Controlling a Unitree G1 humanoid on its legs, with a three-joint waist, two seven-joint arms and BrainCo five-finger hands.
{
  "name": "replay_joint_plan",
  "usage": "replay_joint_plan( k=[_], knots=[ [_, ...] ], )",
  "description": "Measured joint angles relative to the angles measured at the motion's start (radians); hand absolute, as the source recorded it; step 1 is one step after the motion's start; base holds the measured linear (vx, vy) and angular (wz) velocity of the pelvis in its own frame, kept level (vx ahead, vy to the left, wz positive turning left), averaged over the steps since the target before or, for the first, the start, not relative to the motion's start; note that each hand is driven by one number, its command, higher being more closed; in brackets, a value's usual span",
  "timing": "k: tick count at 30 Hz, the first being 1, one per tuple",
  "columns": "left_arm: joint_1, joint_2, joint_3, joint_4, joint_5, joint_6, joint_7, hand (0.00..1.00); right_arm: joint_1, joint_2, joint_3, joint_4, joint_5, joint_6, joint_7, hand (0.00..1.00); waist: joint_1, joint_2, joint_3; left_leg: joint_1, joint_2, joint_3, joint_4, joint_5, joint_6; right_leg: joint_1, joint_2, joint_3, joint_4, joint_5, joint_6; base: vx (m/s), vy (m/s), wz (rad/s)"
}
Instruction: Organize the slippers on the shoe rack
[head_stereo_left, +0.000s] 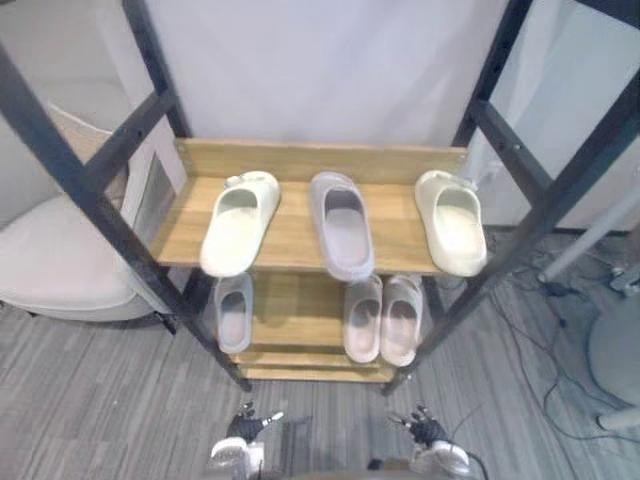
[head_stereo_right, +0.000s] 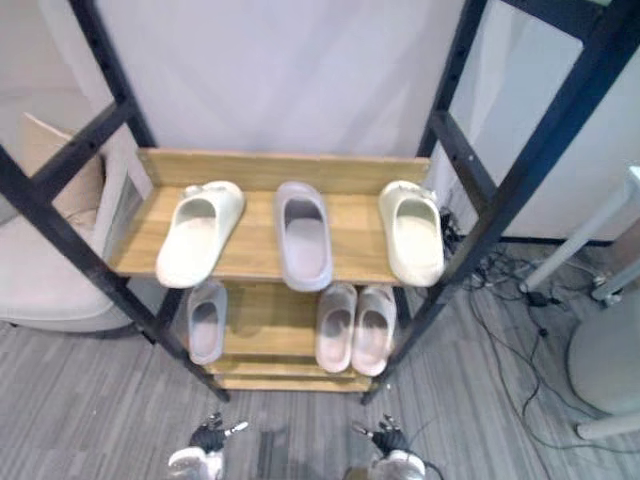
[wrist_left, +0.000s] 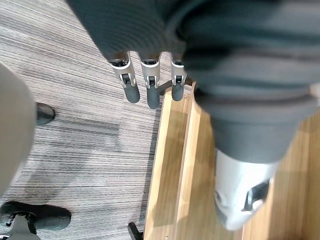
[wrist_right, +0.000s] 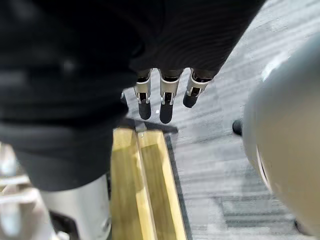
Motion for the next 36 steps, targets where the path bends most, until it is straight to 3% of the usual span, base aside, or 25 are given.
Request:
replay_joint_plan(
  k=[3, 8, 16, 19, 26, 32, 36],
  knots=[
    [0.0, 0.003, -0.001, 0.009, 0.0, 0.0, -0.001, 0.0, 0.012, -0.012, 0.0, 0.013, 0.0, 0.001, 0.0, 0.0, -0.001, 0.004, -0.005, 0.007, 0.002, -0.033, -0.021, 0.008, -0.012, 0.053, 0.022, -0.005, -0.117, 0.056, 0.006, 0.06, -0.017, 0.02],
    [-0.001, 0.034, -0.018, 0.029, 0.0, 0.002, -0.001, 0.0, 0.034, -0.01, 0.0, 0.021, 0.003, 0.0, 0.0, 0.0, -0.002, -0.027, -0.008, -0.009, -0.032, -0.042, -0.022, 0.008, -0.013, 0.092, 0.006, 0.004, -0.25, 0.135, 0.022, 0.02, 0.063, -0.05],
    [0.016, 0.061, -0.043, 0.037, 0.0, 0.0, 0.007, 0.0, 0.047, -0.009, 0.063, -0.03, 0.013, -0.01, -0.002, 0.0, -0.002, -0.041, -0.014, -0.009, -0.069, -0.064, -0.008, 0.008, -0.012, 0.106, -0.025, 0.017, -0.27, 0.15, 0.029, -0.01, 0.026, -0.01],
    [0.017, 0.061, -0.043, 0.037, -0.001, 0.0, 0.022, 0.0, 0.131, -0.023, 0.126, -0.28, 0.02, -0.024, -0.01, 0.0, -0.004, -0.04, -0.014, -0.013, -0.069, -0.063, -0.012, 0.008, -0.012, 0.087, -0.021, 0.041, -0.27, 0.16, 0.034, -0.05, -0.033, -0.24],
    [0.029, 0.062, -0.043, 0.029, -0.001, -0.003, 0.031, 0.0, 0.343, -0.028, 0.13, -0.888, -0.023, -0.058, -0.016, 0.0, -0.032, -0.045, -0.007, -0.026, -0.065, -0.063, -0.033, 0.008, -0.012, 0.047, -0.013, 0.075, -0.272, 0.187, 0.035, -0.06, -0.025, -0.13],
    [0.035, 0.064, -0.043, 0.025, -0.001, -0.013, 0.033, 0.0, 0.455, -0.019, 0.139, -1.184, -0.04, -0.085, 0.012, 0.0, -0.039, -0.046, 0.008, -0.007, -0.054, -0.064, -0.078, 0.007, -0.012, 0.038, -0.003, 0.082, -0.278, 0.202, 0.036, -0.09, -0.036, -0.05],
    [0.042, 0.064, -0.048, 0.015, 0.0, -0.026, 0.033, 0.0, 0.465, -0.019, 0.154, -1.276, -0.042, -0.101, 0.026, 0.0, -0.04, -0.039, 0.013, -0.008, -0.047, -0.062, -0.082, 0.007, -0.013, 0.031, 0.005, 0.088, -0.278, 0.207, 0.033, -0.06, -0.046, -0.05]
  ],
)
